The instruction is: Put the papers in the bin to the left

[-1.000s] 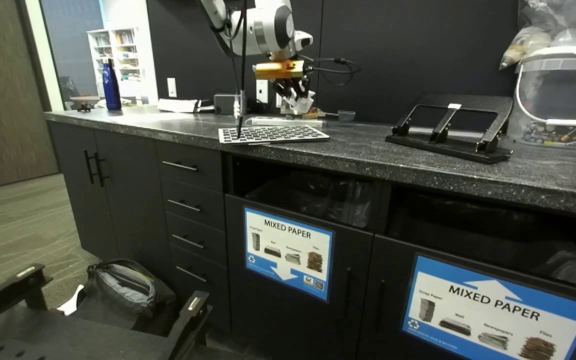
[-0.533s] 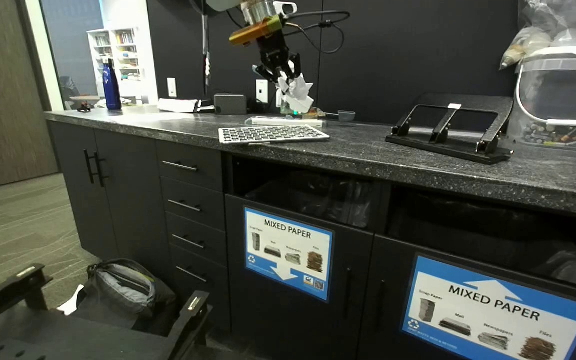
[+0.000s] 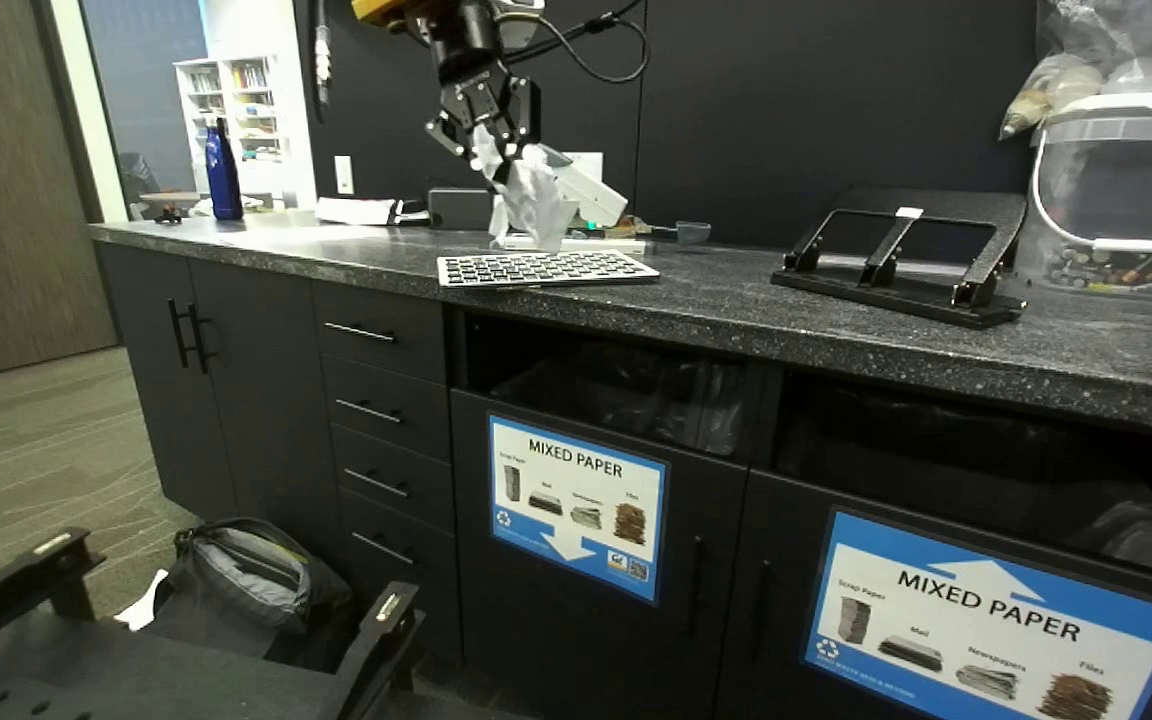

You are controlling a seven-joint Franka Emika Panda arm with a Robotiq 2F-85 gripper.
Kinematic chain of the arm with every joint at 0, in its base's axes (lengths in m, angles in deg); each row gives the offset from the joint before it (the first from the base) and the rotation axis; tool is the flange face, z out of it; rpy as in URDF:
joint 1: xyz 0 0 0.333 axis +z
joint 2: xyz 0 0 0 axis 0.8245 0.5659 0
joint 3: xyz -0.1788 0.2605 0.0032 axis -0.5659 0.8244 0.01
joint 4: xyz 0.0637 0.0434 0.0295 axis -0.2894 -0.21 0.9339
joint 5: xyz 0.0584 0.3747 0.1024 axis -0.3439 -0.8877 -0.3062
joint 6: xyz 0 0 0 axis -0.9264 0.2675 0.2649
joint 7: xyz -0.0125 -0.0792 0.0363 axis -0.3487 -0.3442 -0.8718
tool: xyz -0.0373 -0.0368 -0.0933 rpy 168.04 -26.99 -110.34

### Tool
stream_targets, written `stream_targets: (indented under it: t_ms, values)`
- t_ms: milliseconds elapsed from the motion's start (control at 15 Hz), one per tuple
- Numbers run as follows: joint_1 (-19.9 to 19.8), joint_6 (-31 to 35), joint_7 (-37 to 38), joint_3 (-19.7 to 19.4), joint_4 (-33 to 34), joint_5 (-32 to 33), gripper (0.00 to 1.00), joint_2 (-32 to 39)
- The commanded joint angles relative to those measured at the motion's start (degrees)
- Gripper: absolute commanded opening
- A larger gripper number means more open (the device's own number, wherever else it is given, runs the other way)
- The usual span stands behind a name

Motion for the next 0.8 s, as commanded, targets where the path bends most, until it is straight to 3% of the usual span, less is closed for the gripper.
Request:
stream_targets:
  t_ms: [0, 200, 267, 467, 733]
  values:
    - [-3.1, -1.6, -3.2, 4.6, -14.5, -6.5, 0.05, -9.0]
    - [-4.7, -2.0, -3.1, 6.2, -25.2, -14.1, 0.05, -12.3]
    - [-5.0, 0.8, -1.7, 6.3, -28.8, -15.4, 0.05, -13.1]
    - [-5.9, 15.1, 4.0, 5.6, -39.5, -16.6, 0.05, -14.9]
    - [-8.2, 34.5, 6.8, 4.4, -46.2, -15.4, 0.05, -11.0]
